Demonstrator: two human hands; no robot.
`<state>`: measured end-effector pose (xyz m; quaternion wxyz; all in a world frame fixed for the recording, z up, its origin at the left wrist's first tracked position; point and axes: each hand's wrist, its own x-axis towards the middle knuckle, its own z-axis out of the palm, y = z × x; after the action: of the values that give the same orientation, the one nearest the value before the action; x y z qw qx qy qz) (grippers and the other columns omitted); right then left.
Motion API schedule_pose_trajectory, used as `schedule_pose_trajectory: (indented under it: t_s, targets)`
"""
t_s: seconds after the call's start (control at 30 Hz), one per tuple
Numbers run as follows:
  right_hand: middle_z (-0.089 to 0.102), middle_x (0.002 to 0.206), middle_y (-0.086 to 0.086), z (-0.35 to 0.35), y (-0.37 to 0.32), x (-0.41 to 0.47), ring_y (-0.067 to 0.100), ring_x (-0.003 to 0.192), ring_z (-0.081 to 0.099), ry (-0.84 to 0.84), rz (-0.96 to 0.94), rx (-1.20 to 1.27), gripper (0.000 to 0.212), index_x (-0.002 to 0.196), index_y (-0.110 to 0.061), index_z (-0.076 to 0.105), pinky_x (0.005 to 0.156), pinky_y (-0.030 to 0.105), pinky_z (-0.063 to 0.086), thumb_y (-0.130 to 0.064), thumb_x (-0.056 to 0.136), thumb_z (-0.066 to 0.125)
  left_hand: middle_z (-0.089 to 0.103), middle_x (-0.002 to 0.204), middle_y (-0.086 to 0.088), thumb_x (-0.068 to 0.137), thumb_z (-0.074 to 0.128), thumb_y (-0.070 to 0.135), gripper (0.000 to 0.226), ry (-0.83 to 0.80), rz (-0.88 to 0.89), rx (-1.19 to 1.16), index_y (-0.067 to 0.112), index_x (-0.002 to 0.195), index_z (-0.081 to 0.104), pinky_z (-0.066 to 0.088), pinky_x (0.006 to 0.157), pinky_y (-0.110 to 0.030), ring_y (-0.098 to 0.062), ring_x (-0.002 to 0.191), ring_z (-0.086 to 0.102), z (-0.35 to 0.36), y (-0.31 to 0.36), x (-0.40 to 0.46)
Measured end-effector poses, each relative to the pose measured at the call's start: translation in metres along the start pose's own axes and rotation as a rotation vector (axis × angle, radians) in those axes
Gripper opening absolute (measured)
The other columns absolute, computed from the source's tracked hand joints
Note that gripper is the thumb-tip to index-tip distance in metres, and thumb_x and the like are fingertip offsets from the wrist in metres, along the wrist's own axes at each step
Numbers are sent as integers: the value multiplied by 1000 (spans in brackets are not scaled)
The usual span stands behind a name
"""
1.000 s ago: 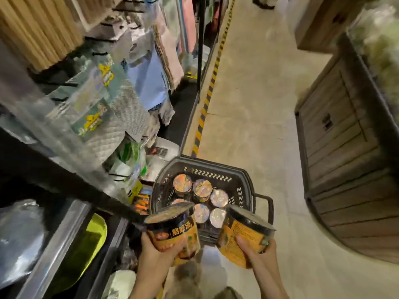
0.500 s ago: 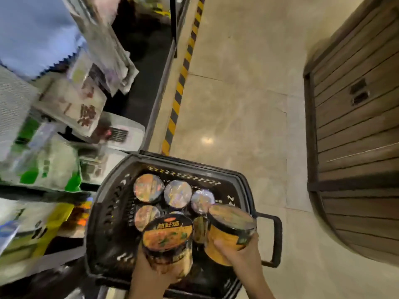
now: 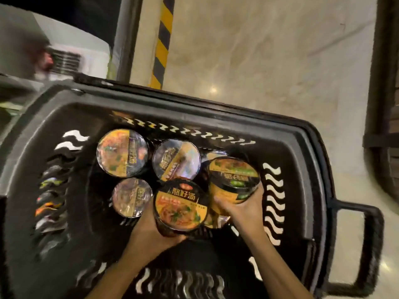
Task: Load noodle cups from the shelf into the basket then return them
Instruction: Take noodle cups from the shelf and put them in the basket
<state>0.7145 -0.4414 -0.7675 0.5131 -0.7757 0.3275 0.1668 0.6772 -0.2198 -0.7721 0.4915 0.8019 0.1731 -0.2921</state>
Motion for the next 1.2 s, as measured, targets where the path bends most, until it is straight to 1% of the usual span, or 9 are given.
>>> schedule_pose_trajectory:
  t_s: [0.13,0.27,0.4,0.53,0.7,0.83,0.93,1.07,1.2]
  targets:
    - [38,142,1,16,21,12,14,132,38,15,33,-47,129,145,-18,16,113,38,32,-41,43,91,43,120,23,23,74,76,124,-77,25,37,33,131,29,23,83,10,3,114,42,3,-15,9]
    - [39,141,1,23,34,17,15,131,39,32,31,-79,125,145,-20,14,111,35,33,-34,48,92,43,122,22,42,62,86,122,-145,110,52,13,136,36,26,88,7,25,111,35,7,-21,15]
    - [45,136,-1,24,37,14,15,126,45,43,68,-61,128,143,-24,18,107,40,39,-51,39,87,40,132,23,46,80,60,117,-189,100,161,33,143,20,32,99,-9,9,122,37,7,-31,27]
    - [46,134,2,17,41,7,17,126,45,8,125,-44,109,138,-16,25,109,41,37,-25,52,91,37,122,18,58,87,21,113,-196,23,234,25,146,16,29,95,-14,0,116,34,8,-28,26]
    - [44,119,-5,6,37,-13,14,117,46,-46,234,35,86,133,-14,29,100,25,37,-3,66,82,56,115,9,67,82,21,93,-253,-125,68,22,141,28,44,98,-30,-13,110,56,3,-31,27]
    - [56,119,-3,-4,30,-27,13,103,59,-181,445,349,76,135,-18,31,76,19,48,-10,75,75,63,107,-3,88,60,19,56,-169,-156,13,19,138,36,50,81,-27,-20,100,62,2,-27,25]
    - [61,122,8,-5,29,-27,21,95,68,-74,525,540,49,136,-18,39,63,19,54,-24,91,57,65,88,-5,92,53,14,49,-147,-206,-38,18,139,38,51,62,-19,-16,75,64,1,-26,24]
    - [62,120,10,2,30,-25,33,102,65,115,492,507,34,131,-15,50,59,19,56,-16,97,49,67,96,-9,93,51,12,47,-147,-223,-91,17,138,40,54,70,-32,-21,79,66,-2,-29,23]
    - [63,114,4,1,27,-18,30,104,64,167,414,455,33,129,-16,53,64,19,57,-15,96,50,66,103,-6,93,52,13,43,-159,-183,-46,17,135,44,55,78,-40,-20,88,66,-8,-26,20]
